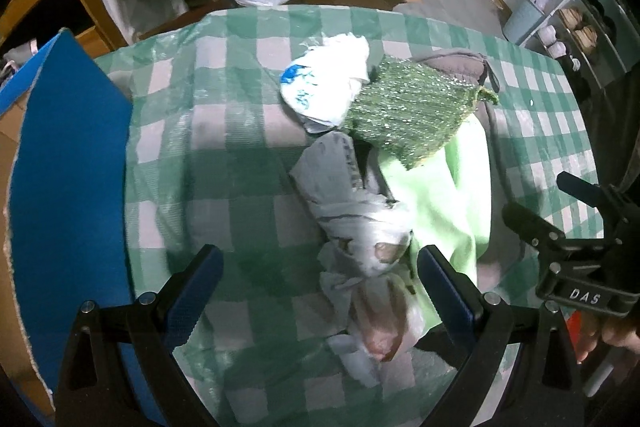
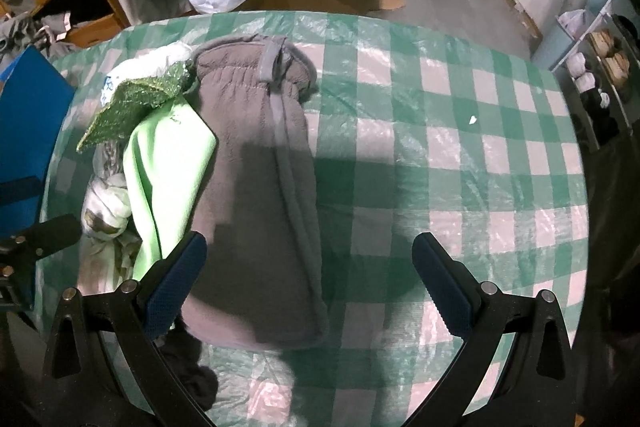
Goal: Organize soft objects
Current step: 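Move the left tool to the white plastic bundle while the right tool approaches the grey fleece sock, then close the left gripper on the white plastic bundle while the right gripper grasps the grey fleece sock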
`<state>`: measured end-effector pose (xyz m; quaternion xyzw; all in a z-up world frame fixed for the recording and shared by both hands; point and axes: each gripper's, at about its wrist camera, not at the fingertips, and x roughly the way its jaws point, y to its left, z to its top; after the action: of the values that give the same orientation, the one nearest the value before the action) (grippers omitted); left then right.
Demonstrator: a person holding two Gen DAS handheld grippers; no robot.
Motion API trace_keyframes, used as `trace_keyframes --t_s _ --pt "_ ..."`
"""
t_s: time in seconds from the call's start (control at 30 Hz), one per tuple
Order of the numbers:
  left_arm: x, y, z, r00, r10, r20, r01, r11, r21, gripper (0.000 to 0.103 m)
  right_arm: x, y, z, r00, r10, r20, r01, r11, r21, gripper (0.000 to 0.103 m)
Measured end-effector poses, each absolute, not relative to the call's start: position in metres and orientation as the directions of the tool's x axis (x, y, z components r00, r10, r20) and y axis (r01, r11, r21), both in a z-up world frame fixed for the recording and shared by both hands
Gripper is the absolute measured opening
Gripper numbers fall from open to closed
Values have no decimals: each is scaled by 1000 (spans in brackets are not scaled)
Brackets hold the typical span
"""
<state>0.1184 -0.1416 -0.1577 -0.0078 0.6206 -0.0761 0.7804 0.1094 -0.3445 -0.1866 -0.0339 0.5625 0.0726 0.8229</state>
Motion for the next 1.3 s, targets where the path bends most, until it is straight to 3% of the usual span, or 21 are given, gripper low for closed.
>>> trace_keyframes --t_s 0.4,0.63,0.83,0.93,0.97,1.13,1.3 --pt "122 -155 -181 175 -97 -980 137 988 -74 99 116 -338 -203 307 118 -945 -169 983 68 101" --pt "125 -137 -186 160 -154 -975 124 983 -135 76 123 -330 -218 267 150 -952 -180 978 104 99" --pt "121 -137 -186 165 -166 -972 149 979 -141 61 122 -325 -223 238 201 -950 -203 967 154 63" --pt "118 -137 -185 169 -164 -972 155 978 -139 58 118 -323 -219 253 169 -953 -224 968 112 37" --pt "117 -136 -184 170 -164 -972 156 978 -138 57 118 -325 -216 261 154 -953 -220 971 97 21" --pt "115 -134 -182 168 -167 -972 153 978 -141 50 114 -343 -212 254 144 -956 -184 978 99 17" --pt "113 -127 -178 175 -151 -973 143 982 -126 50 107 -358 -213 252 106 -962 -164 984 65 17"
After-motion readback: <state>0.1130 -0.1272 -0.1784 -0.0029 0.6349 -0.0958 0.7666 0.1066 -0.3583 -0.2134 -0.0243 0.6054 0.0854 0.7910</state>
